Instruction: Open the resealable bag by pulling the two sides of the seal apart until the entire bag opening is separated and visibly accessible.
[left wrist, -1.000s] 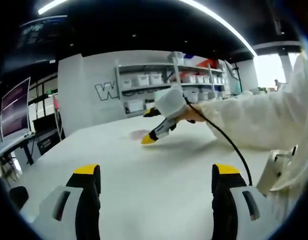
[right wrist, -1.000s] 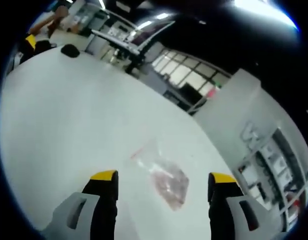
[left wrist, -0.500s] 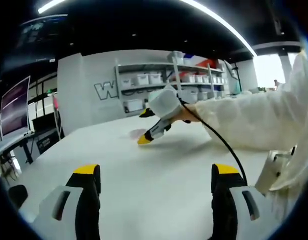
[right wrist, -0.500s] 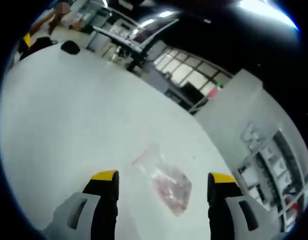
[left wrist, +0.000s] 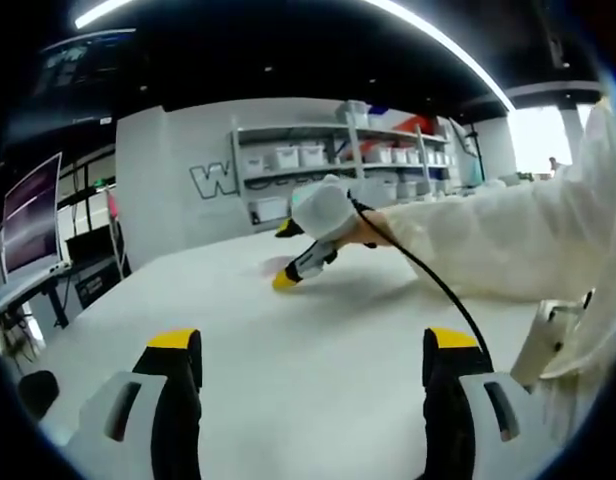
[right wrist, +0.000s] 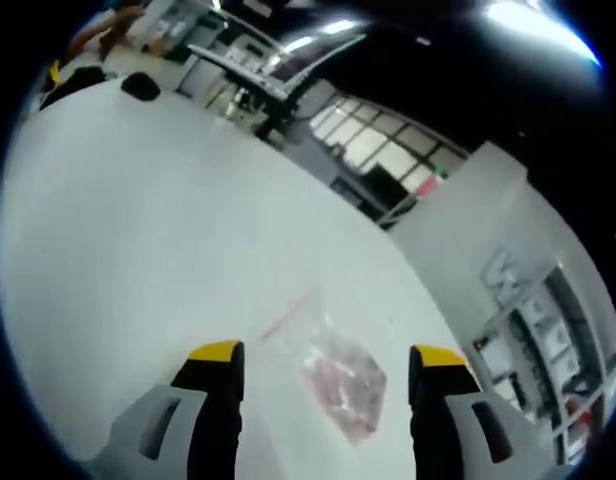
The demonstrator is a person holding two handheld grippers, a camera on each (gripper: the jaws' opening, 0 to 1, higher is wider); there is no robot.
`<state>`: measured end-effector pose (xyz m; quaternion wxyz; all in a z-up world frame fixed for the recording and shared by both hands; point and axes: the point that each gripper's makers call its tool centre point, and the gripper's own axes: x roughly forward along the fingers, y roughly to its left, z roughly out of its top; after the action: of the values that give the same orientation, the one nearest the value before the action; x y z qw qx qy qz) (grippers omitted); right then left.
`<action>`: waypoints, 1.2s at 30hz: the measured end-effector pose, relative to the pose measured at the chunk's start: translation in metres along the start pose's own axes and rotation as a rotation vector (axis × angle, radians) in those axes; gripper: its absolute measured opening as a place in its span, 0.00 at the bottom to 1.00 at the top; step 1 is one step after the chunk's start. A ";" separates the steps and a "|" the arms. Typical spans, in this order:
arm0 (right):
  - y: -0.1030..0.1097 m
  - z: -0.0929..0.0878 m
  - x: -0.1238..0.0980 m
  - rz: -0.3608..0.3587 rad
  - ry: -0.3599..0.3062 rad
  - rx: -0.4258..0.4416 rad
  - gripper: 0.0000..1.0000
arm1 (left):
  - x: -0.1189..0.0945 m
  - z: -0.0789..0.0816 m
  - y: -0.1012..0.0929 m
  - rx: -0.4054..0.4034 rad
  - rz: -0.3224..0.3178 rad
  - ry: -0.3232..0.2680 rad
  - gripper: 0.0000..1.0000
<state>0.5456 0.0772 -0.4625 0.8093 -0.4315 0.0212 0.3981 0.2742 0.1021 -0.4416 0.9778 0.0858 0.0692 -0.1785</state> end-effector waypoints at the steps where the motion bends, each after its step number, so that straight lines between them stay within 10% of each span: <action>1: 0.000 0.000 0.000 0.000 0.000 -0.001 0.65 | 0.000 0.000 0.000 0.000 0.001 0.000 0.91; 36: 0.009 -0.012 0.011 0.014 -0.028 0.067 0.31 | -0.002 -0.009 0.008 0.007 0.017 0.029 0.90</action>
<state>0.5513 0.0782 -0.4803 0.8207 -0.3982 0.0264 0.4089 0.2740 0.1119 -0.4487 0.9779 0.0923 0.0820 -0.1689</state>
